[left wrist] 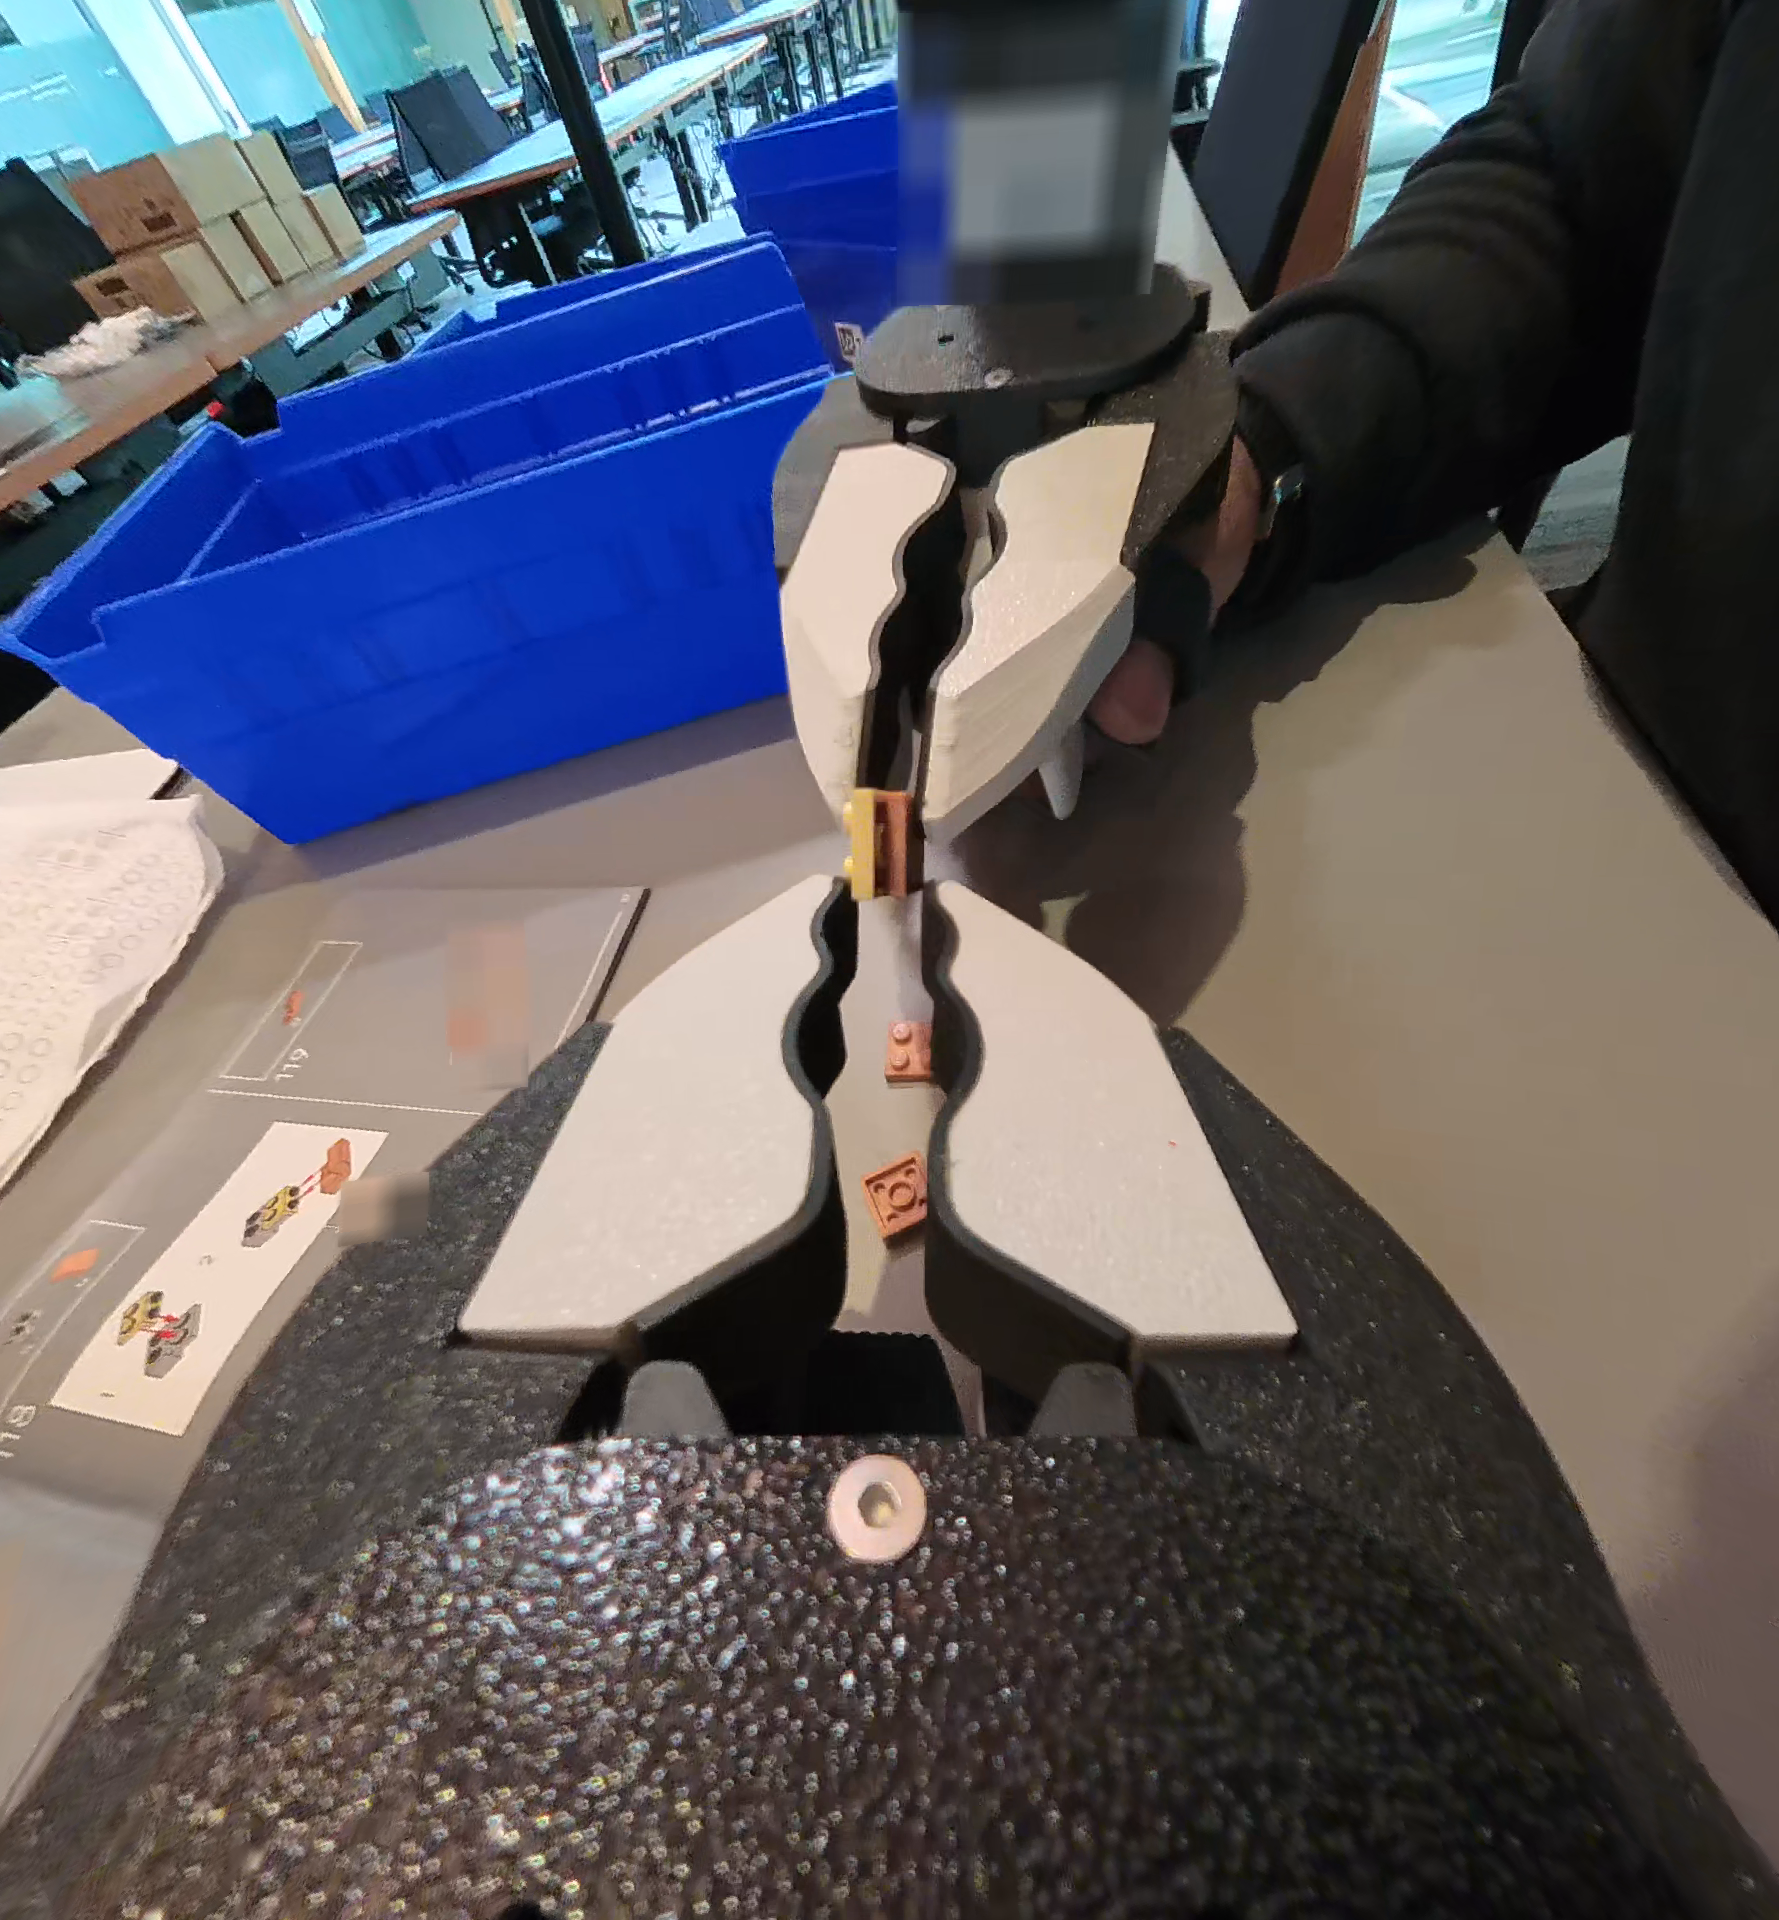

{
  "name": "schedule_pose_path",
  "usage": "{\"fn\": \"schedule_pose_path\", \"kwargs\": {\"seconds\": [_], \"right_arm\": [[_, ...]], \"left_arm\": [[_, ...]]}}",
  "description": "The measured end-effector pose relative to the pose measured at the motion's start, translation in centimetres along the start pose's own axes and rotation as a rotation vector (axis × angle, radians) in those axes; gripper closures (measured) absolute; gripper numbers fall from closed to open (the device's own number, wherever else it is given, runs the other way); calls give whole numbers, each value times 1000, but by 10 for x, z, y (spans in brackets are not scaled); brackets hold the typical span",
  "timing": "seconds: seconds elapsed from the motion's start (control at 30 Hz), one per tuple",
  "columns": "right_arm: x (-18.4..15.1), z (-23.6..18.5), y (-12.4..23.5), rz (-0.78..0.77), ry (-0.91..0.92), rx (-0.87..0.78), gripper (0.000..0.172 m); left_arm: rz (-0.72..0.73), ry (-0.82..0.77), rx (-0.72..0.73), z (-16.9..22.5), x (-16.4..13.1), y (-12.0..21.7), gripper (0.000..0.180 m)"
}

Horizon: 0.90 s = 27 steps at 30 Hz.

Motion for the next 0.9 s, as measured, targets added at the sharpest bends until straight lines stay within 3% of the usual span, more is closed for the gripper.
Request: {"fn": "schedule_pose_path", "kwargs": {"seconds": [0.23,0.47,0.7,0.9], "right_arm": [[-2,0,-1,-17,24,-12,163],[-1,0,0,-44,125,-58,163],[-31,15,-2,-355,456,-270,163],[-50,9,-9,-449,517,-256,163]], "left_arm": [[37,90,-31,1,-2,-1,175],[24,71,-27,0,-1,-1,175],[-242,118,-145,6,-37,6,158],[-402,187,-201,15,-60,8,152]]}}
Point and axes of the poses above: each gripper's, where its closed fingertips meet, y back along the fingers, x out of its top, z = x × y across the jaws, the point moved 2 cm from there along y, back along the fingers, and after that the axes turned 15 degrees about -y, right-handed, at the moved point
